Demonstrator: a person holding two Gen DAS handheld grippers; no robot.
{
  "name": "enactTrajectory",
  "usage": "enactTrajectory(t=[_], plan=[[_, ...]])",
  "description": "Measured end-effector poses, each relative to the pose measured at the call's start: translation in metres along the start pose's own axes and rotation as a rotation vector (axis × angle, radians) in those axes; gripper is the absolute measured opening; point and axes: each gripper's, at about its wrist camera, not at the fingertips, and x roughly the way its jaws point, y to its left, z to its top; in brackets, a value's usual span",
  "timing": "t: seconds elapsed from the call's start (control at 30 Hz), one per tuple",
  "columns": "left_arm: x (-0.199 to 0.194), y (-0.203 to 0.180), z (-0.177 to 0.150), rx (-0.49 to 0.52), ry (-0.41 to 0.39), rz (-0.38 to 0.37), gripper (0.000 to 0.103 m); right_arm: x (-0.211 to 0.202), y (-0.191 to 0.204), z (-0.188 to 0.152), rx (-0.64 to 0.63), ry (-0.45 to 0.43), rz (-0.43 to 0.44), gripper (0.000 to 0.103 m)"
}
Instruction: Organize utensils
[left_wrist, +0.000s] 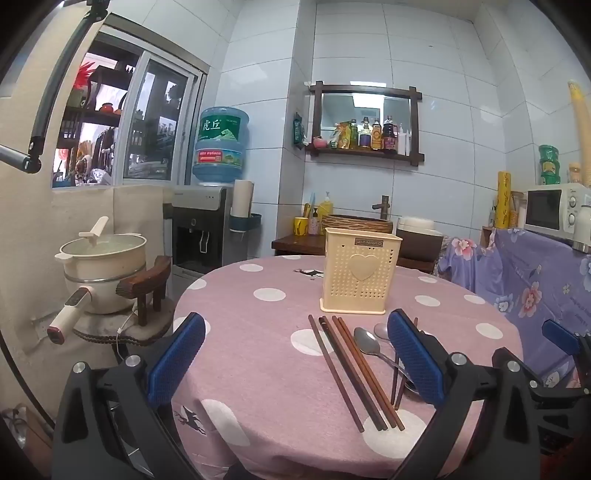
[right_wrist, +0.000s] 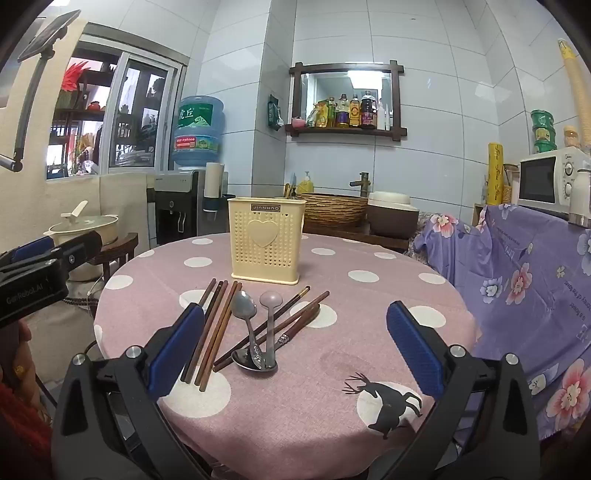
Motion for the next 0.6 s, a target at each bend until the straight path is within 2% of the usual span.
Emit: enactTrajectory(t=[0.03, 0.6], plan=[[-0.0016, 0.0011, 0.0000, -0.014, -0.021, -0.004, 0.098, 0.0000, -0.0002, -0.0001, 0.003, 0.000, 0.002, 0.098], [-0.0018, -0.0042, 0.0013, -0.008, -0.006, -0.001, 0.098, 0.0007, -0.0001, -0.0003, -0.003, -0.003, 0.001, 0.098]])
